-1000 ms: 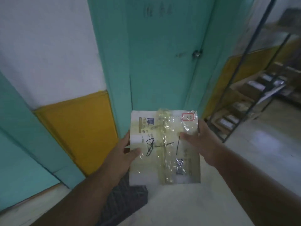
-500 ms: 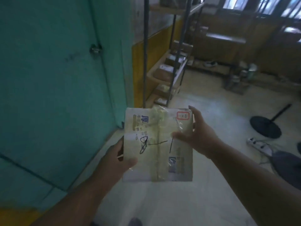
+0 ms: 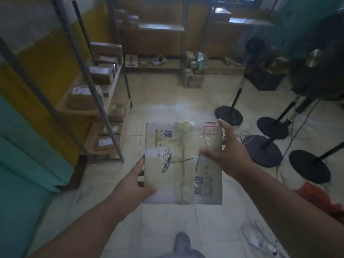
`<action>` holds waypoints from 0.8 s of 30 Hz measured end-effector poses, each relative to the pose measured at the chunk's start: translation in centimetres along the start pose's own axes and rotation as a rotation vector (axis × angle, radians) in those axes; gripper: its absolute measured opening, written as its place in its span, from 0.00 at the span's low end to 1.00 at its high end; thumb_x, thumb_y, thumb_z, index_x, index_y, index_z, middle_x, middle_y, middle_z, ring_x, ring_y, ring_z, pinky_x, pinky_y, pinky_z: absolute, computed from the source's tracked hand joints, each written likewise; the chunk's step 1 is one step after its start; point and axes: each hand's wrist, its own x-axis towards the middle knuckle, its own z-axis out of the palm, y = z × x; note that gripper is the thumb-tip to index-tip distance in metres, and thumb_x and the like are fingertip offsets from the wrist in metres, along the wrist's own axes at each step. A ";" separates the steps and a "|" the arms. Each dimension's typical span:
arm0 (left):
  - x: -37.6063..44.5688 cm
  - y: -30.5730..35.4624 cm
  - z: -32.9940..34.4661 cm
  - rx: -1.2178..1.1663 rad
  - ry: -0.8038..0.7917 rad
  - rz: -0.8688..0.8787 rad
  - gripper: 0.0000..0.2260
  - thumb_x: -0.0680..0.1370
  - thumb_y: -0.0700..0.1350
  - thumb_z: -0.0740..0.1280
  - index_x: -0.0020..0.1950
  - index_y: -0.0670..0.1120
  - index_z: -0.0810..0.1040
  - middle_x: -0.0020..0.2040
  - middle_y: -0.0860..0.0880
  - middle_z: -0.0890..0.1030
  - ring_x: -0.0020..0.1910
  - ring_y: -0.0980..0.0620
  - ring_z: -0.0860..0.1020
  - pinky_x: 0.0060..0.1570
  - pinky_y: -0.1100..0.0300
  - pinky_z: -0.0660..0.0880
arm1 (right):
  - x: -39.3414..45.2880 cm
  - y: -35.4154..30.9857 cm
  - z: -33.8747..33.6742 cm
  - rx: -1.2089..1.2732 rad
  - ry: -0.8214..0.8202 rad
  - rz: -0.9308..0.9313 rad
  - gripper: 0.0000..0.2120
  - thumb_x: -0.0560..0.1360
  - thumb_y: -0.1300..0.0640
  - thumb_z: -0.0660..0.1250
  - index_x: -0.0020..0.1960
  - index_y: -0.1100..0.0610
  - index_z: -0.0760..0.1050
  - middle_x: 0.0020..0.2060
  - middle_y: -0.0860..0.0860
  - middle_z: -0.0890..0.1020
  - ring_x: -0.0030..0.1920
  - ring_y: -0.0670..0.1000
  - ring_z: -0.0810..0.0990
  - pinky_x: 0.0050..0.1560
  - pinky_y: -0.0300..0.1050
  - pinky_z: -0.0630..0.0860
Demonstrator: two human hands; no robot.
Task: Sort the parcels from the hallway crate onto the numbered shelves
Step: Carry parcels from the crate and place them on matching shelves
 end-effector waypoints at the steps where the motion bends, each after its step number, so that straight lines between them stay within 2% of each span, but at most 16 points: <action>1: 1.8 1.0 0.3 -0.007 0.026 0.000 0.39 0.76 0.37 0.72 0.75 0.68 0.59 0.60 0.58 0.78 0.51 0.53 0.83 0.50 0.55 0.82 | 2.2 -0.2 -0.4 -0.001 -0.008 0.004 0.47 0.66 0.48 0.80 0.74 0.33 0.54 0.46 0.39 0.74 0.45 0.44 0.78 0.44 0.53 0.83; 4: 7.2 3.7 0.0 -0.007 0.110 0.005 0.36 0.77 0.37 0.71 0.76 0.65 0.60 0.60 0.60 0.77 0.51 0.57 0.82 0.47 0.62 0.80 | 9.5 -1.9 -1.1 -0.020 -0.030 -0.025 0.46 0.66 0.46 0.80 0.74 0.34 0.55 0.45 0.39 0.74 0.43 0.44 0.78 0.44 0.52 0.83; 7: 12.8 5.3 -1.7 -0.013 0.176 -0.027 0.37 0.77 0.38 0.72 0.76 0.66 0.60 0.60 0.63 0.76 0.52 0.59 0.81 0.48 0.61 0.79 | 16.6 -3.5 0.1 -0.013 -0.069 -0.049 0.46 0.66 0.48 0.80 0.74 0.36 0.57 0.44 0.39 0.74 0.41 0.42 0.77 0.39 0.45 0.80; 9: 17.2 5.8 -3.3 -0.008 0.201 -0.043 0.37 0.77 0.38 0.72 0.76 0.66 0.60 0.59 0.63 0.77 0.51 0.61 0.80 0.46 0.63 0.78 | 21.6 -4.4 1.8 0.017 -0.088 -0.057 0.46 0.66 0.49 0.81 0.74 0.35 0.57 0.44 0.39 0.75 0.42 0.41 0.78 0.39 0.46 0.81; 12: 24.5 7.0 -6.0 -0.003 0.215 -0.058 0.37 0.77 0.38 0.72 0.76 0.66 0.59 0.59 0.62 0.76 0.50 0.65 0.78 0.44 0.66 0.76 | 28.6 -5.6 4.4 0.040 -0.103 -0.044 0.45 0.67 0.49 0.80 0.74 0.35 0.57 0.44 0.38 0.74 0.42 0.40 0.77 0.37 0.40 0.78; 15: 33.3 8.6 -8.4 0.044 0.148 -0.034 0.39 0.76 0.40 0.74 0.77 0.67 0.59 0.69 0.57 0.75 0.57 0.58 0.79 0.57 0.53 0.79 | 36.1 -6.1 5.3 0.043 -0.087 -0.010 0.45 0.67 0.49 0.80 0.74 0.35 0.56 0.44 0.38 0.74 0.43 0.42 0.78 0.43 0.47 0.82; 16: 35.9 9.7 -8.7 0.040 0.112 -0.040 0.39 0.74 0.41 0.75 0.75 0.69 0.60 0.69 0.57 0.75 0.58 0.56 0.80 0.59 0.48 0.79 | 38.1 -6.4 4.8 0.038 -0.068 0.014 0.45 0.67 0.49 0.80 0.74 0.35 0.56 0.43 0.37 0.74 0.42 0.41 0.78 0.43 0.48 0.82; 19: 44.1 14.4 -8.4 0.031 0.023 -0.004 0.38 0.70 0.44 0.75 0.70 0.74 0.64 0.64 0.56 0.79 0.54 0.54 0.83 0.58 0.43 0.80 | 45.0 -6.8 2.0 0.031 0.028 0.054 0.45 0.68 0.48 0.79 0.74 0.35 0.55 0.43 0.35 0.72 0.41 0.39 0.76 0.40 0.44 0.80; 22: 52.0 18.3 -6.6 0.045 -0.051 0.010 0.40 0.69 0.40 0.75 0.74 0.68 0.65 0.61 0.52 0.81 0.52 0.49 0.84 0.56 0.40 0.80 | 51.4 -5.4 -0.7 0.012 0.079 0.106 0.46 0.67 0.46 0.79 0.74 0.33 0.54 0.48 0.40 0.77 0.45 0.43 0.80 0.48 0.51 0.83; 24: 57.1 19.4 -5.2 0.051 -0.084 -0.008 0.39 0.73 0.35 0.74 0.74 0.67 0.65 0.60 0.52 0.81 0.51 0.48 0.84 0.55 0.40 0.80 | 55.9 -3.7 -1.7 0.011 0.090 0.152 0.46 0.66 0.46 0.79 0.73 0.32 0.53 0.49 0.42 0.78 0.45 0.45 0.81 0.47 0.52 0.83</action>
